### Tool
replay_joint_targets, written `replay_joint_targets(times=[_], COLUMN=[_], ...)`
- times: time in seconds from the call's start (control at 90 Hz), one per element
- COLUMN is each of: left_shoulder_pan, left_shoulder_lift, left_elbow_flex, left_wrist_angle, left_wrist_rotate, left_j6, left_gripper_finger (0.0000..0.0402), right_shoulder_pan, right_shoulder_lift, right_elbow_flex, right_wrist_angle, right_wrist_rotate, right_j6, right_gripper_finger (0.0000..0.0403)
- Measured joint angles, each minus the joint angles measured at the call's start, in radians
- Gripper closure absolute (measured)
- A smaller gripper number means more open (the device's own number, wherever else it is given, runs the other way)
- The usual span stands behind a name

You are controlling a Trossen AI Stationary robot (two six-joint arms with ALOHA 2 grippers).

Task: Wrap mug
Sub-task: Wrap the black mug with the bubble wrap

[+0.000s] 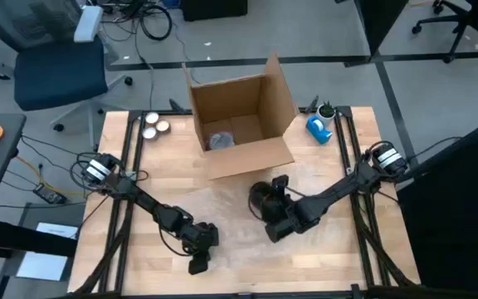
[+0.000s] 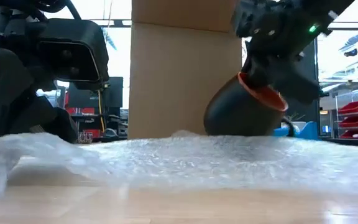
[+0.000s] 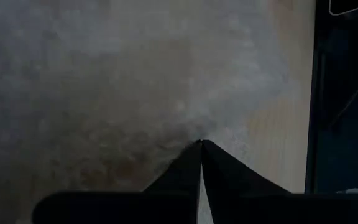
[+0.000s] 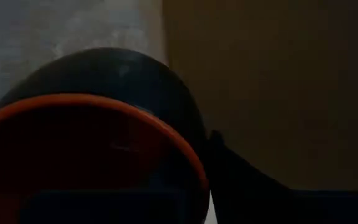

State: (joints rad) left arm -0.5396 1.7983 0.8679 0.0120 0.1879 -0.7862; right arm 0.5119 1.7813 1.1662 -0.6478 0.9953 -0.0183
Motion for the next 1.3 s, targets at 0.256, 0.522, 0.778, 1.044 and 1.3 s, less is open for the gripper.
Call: replay_joint_targets(times=[0.256,0.522,0.778,1.044,1.3], left_shoulder_pan=[0.002,0.002,0.002,0.003,0.003], left_shoulder_lift=[0.000,0.001,0.001,0.001,0.001], left_elbow_flex=[0.000,0.000,0.000,0.000,0.000], left_wrist_angle=[0.000,0.016,0.020,0.022,0.024], left_wrist_rotate=[0.000,-0.011,-0.011,-0.019,-0.023], left_j6=[0.000,-0.006,-0.005,-0.004,-0.004], left_gripper_finger=[0.0402,0.0402,0.0401,0.0401,0.0401], right_shoulder_pan=[-0.004,-0.100,-0.128,-0.156,-0.169], right_shoulder_lift=[0.000,0.000,0.000,0.000,0.000], right_elbow_flex=[0.137,0.216,0.216,0.216,0.189], right_wrist_angle=[-0.072,-0.120,-0.214,-0.212,-0.196], right_wrist_rotate=[-0.047,-0.500,-0.545,-0.619,-0.627], right_j6=[-0.057,0.080,0.138,0.126,0.123], right_gripper_finger=[0.0401,0.0402,0.0403,0.0397,0.0382])
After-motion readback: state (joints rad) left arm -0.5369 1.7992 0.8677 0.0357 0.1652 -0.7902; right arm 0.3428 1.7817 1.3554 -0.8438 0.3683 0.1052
